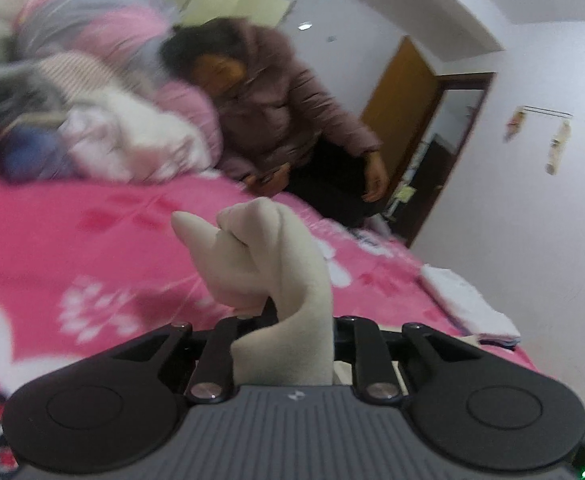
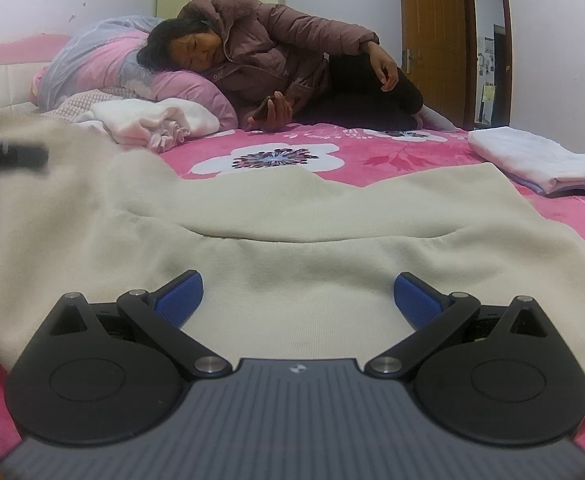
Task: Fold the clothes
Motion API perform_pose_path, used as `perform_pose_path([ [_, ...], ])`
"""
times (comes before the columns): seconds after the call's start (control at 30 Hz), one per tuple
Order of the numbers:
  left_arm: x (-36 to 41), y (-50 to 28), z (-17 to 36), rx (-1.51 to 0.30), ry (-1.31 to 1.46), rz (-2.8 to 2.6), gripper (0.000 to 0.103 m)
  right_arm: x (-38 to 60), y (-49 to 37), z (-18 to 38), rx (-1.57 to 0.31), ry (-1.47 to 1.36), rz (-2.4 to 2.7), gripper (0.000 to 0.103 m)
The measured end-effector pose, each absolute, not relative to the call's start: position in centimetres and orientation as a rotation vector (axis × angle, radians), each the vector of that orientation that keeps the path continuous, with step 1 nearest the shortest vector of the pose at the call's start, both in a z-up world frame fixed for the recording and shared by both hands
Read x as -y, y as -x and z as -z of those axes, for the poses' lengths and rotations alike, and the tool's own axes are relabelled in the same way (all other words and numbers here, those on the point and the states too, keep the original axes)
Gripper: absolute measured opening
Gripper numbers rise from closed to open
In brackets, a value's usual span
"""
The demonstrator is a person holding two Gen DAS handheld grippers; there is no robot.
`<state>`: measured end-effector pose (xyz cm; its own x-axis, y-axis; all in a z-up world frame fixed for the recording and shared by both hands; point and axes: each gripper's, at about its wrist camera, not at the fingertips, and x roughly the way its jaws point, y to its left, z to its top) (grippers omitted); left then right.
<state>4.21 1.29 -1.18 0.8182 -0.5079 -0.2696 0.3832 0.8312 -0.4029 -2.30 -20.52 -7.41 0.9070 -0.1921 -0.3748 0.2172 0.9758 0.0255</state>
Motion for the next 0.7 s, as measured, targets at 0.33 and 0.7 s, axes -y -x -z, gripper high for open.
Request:
perform_pose_path([
  [0.33, 6.8, -2.9, -3.6, -0.298, 0.197, 0.688, 0.017, 20.9, 2.8, 6.7, -0.385, -0.052, 0.224, 0.102],
  [0.7, 17.9, -3.4, -2.3, -0.402, 0.030, 0.876, 0.017, 24.4, 7.8, 5.9, -0.347, 0.047, 0.339, 0.102],
])
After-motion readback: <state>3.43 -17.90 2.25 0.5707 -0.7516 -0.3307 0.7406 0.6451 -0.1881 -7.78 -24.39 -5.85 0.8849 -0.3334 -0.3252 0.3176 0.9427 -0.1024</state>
